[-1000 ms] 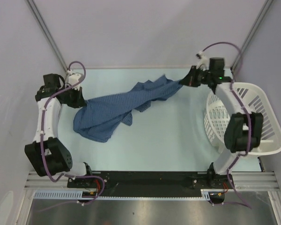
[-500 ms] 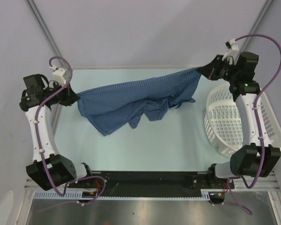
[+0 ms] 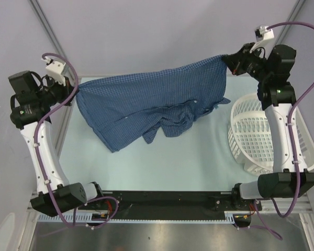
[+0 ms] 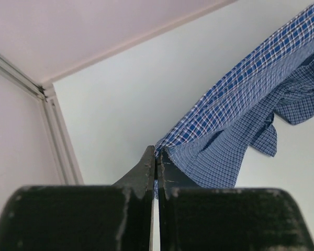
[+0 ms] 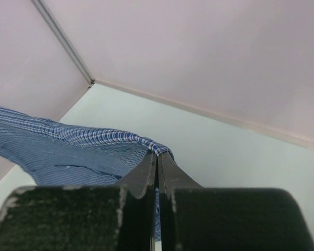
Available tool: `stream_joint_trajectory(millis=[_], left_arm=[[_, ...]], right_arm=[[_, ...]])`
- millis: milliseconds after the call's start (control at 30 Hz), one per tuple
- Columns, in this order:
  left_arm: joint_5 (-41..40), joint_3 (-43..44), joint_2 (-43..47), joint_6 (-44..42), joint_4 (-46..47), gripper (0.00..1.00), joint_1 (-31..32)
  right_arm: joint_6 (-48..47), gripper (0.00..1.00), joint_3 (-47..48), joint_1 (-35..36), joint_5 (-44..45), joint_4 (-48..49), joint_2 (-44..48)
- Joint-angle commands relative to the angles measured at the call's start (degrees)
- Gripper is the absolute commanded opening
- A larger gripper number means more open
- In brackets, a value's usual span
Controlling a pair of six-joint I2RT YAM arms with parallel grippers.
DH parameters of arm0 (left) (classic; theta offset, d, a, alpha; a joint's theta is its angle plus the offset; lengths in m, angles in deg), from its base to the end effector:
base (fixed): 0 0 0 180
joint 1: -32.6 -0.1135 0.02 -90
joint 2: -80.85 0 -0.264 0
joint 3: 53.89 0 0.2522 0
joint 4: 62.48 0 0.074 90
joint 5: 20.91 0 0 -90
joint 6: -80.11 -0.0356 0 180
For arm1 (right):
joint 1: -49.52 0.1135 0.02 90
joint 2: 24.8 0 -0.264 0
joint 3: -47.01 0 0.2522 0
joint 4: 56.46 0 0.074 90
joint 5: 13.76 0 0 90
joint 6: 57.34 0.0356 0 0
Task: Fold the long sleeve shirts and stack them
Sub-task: Flatten the shirt out
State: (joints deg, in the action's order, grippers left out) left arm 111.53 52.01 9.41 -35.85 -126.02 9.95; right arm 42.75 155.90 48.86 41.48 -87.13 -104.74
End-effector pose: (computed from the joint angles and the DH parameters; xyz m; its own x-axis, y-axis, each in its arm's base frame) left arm 0.2229 0.0670 0.4577 -0.2894 0.2293 -0.9293 0.4302 0.8985 0.0877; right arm 0.2980 0.0169 0.4924 -0.1277 0.1454 -0.9811 -0.5465 0.8152 0.1920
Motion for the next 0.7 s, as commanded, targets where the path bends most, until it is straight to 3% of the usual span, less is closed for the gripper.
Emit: stream_joint_trajectory(millis=[0, 133, 300, 667], left_arm=[[0.1, 0.3, 7.4, -1.3, 4.0, 0.00, 0.1], [-4.9, -5.8, 16.4, 4.1, 17.7, 0.00, 0.1], [-11.2, -3.0, 20.7, 13.6, 28.7, 0.00, 0.1], [-23.8, 9.7, 22.3, 23.0, 35.3, 0.00, 0.1]], right_arm=[[-4.2, 0.00, 3.0, 0.5, 7.7, 3.5, 7.8], [-4.5, 0.00, 2.5, 2.2, 13.4, 6.4, 12.3], [-4.5, 0.00, 8.3, 2.2, 19.6, 9.9, 14.8], [-5.8, 0.00, 21.1, 2.2, 25.2, 13.4, 15.7]])
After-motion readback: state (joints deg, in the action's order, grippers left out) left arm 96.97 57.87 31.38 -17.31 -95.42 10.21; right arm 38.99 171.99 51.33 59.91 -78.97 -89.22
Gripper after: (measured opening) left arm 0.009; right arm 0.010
